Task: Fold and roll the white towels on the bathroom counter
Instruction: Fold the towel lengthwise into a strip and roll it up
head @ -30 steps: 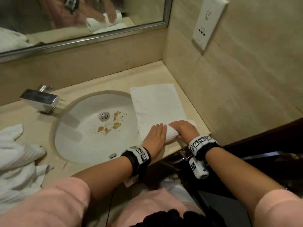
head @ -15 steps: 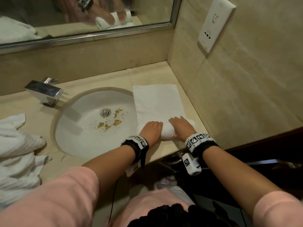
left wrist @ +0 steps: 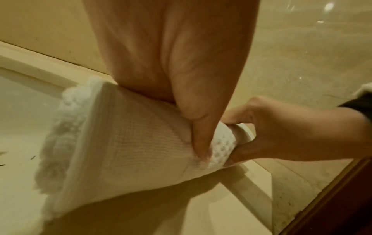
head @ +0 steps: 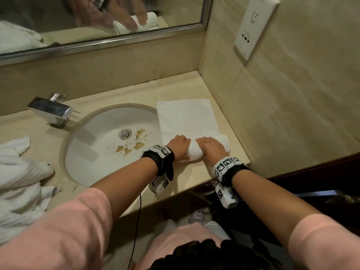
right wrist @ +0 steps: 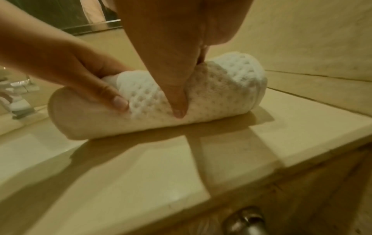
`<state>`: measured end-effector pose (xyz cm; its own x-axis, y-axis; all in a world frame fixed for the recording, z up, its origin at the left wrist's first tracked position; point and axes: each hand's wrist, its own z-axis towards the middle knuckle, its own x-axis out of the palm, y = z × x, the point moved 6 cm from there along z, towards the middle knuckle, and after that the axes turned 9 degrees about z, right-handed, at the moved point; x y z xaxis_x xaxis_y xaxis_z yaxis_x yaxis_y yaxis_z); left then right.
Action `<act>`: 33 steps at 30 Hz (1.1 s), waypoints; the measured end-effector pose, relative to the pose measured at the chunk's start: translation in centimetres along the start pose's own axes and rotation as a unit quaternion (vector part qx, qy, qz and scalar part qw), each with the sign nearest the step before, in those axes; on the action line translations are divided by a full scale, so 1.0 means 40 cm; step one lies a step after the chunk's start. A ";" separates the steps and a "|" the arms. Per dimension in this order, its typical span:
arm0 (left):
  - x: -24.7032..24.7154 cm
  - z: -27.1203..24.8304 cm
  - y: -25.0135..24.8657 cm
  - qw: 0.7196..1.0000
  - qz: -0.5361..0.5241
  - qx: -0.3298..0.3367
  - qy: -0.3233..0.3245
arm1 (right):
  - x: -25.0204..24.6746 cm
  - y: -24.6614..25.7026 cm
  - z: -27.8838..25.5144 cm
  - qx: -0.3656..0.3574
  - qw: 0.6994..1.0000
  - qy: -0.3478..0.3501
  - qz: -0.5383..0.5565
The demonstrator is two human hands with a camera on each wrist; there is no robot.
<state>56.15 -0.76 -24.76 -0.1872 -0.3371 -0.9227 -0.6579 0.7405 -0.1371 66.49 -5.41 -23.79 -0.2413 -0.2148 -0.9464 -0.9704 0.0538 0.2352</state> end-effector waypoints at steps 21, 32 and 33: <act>-0.028 0.053 0.027 0.998 0.052 -0.028 0.021 | -0.043 -0.013 0.065 0.033 0.994 0.100 0.032; -0.048 0.081 0.063 0.990 -0.061 -0.048 0.115 | -0.051 -0.024 0.043 -0.038 0.992 -0.117 0.033; -0.051 0.083 0.061 0.990 -0.058 -0.056 0.117 | -0.061 -0.019 0.064 -0.028 0.996 -0.076 0.032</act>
<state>57.35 3.67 -24.41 -0.2610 -0.5514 -0.7924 -0.7594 0.6241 -0.1841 67.83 -2.41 -22.21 -0.3035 -0.0620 -0.9508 -0.9528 0.0081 0.3036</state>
